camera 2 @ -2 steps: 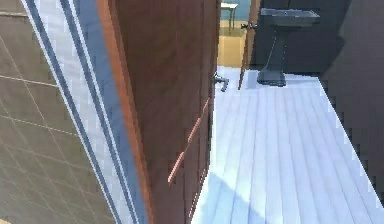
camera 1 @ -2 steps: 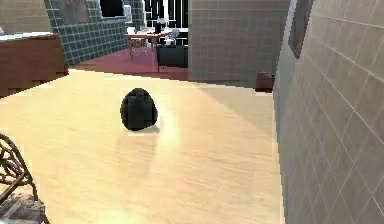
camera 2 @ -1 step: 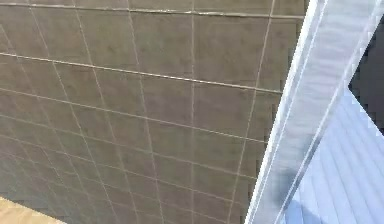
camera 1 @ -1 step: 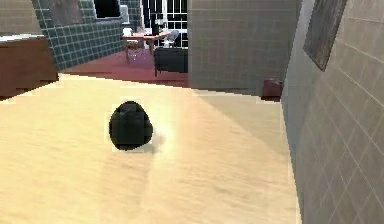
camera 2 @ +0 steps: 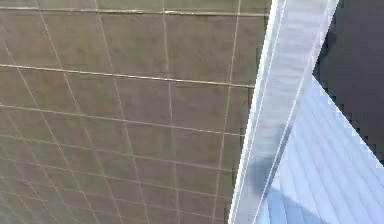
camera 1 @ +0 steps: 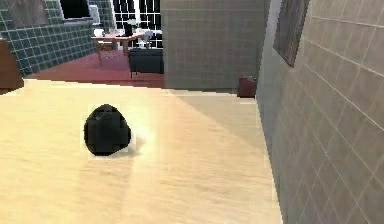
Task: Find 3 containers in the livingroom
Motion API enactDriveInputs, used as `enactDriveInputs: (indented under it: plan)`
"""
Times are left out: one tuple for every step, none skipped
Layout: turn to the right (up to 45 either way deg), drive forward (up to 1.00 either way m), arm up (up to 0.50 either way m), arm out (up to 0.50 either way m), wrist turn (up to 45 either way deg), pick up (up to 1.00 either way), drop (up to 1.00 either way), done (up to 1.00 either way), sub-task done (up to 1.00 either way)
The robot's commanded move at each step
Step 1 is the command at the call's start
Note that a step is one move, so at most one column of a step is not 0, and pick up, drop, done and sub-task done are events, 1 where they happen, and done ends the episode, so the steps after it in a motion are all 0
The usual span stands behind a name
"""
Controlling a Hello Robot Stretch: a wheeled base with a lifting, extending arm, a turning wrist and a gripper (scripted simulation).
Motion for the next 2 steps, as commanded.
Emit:
enactDriveInputs:
  plan:
    - [0.0,1.0,0.0,0.0,0.0,0.0,0.0,0.0,0.0]
    - [0.0,1.0,0.0,0.0,0.0,0.0,0.0,0.0,0.0]
